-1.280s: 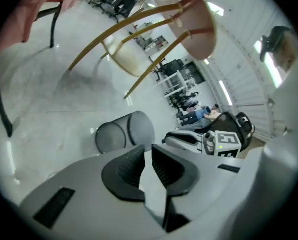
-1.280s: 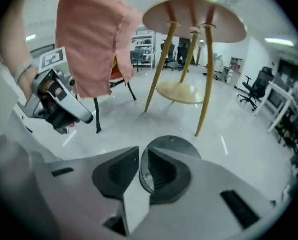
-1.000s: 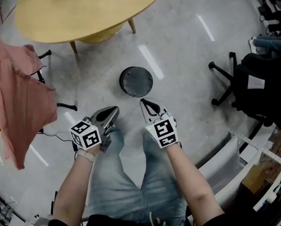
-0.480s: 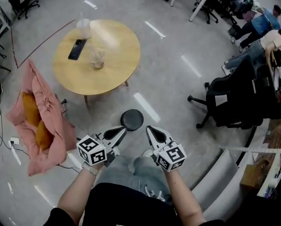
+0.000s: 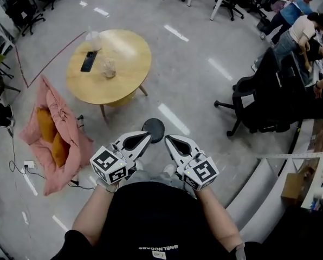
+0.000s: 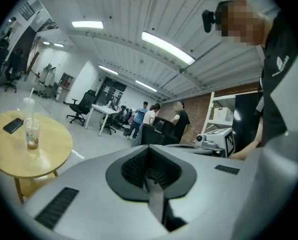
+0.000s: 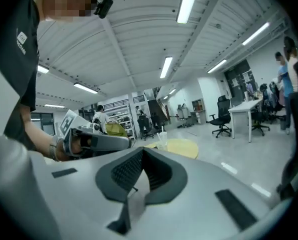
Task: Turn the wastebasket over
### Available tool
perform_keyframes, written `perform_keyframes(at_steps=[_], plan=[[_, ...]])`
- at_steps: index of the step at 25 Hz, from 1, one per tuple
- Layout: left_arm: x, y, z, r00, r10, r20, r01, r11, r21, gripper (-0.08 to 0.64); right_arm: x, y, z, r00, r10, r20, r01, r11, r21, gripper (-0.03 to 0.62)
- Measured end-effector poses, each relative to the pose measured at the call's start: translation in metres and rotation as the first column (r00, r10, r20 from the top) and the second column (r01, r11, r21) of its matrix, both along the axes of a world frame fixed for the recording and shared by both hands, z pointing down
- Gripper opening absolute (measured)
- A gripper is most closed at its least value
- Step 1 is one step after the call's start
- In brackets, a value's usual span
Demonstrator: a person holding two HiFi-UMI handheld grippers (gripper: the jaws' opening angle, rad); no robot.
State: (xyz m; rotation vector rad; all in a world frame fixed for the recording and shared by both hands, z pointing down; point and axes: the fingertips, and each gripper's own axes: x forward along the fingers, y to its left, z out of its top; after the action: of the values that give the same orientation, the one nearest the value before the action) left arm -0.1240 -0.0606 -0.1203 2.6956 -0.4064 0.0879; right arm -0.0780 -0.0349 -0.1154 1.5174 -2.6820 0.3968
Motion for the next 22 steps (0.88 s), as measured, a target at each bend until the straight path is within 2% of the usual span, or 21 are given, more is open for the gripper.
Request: perform_keyframes(at_steps=[3, 9, 12, 17, 22], plan=[[0.006, 0.011, -0.011, 0.999, 0.033, -0.019, -0.033, 0.999, 0.015, 0.012, 0.004, 0.008, -0.008, 1.0, 0.004, -0.009, -0.004, 1.0, 0.009, 0.009], [0.015, 0.022, -0.022, 0.996, 0.088, 0.013, -0.088, 0.995, 0.053, 0.012, 0.021, 0.008, -0.01, 0.999, 0.03, -0.041, -0.029, 0.999, 0.044, 0.008], [0.014, 0.02, -0.024, 0.998, 0.069, 0.009, -0.069, 0.997, 0.043, 0.012, 0.027, 0.007, -0.011, 0.997, 0.047, -0.061, -0.044, 0.998, 0.044, 0.008], [0.011, 0.013, -0.03, 1.0, 0.015, -0.023, -0.014, 0.998, 0.061, 0.012, 0.03, 0.005, -0.02, 0.996, 0.063, -0.066, -0.06, 0.997, 0.049, 0.008], [0.012, 0.009, -0.037, 0.999, -0.003, -0.041, 0.006, 0.996, 0.086, 0.012, 0.033, 0.005, -0.022, 0.994, 0.068, -0.082, -0.063, 0.996, 0.062, 0.008]])
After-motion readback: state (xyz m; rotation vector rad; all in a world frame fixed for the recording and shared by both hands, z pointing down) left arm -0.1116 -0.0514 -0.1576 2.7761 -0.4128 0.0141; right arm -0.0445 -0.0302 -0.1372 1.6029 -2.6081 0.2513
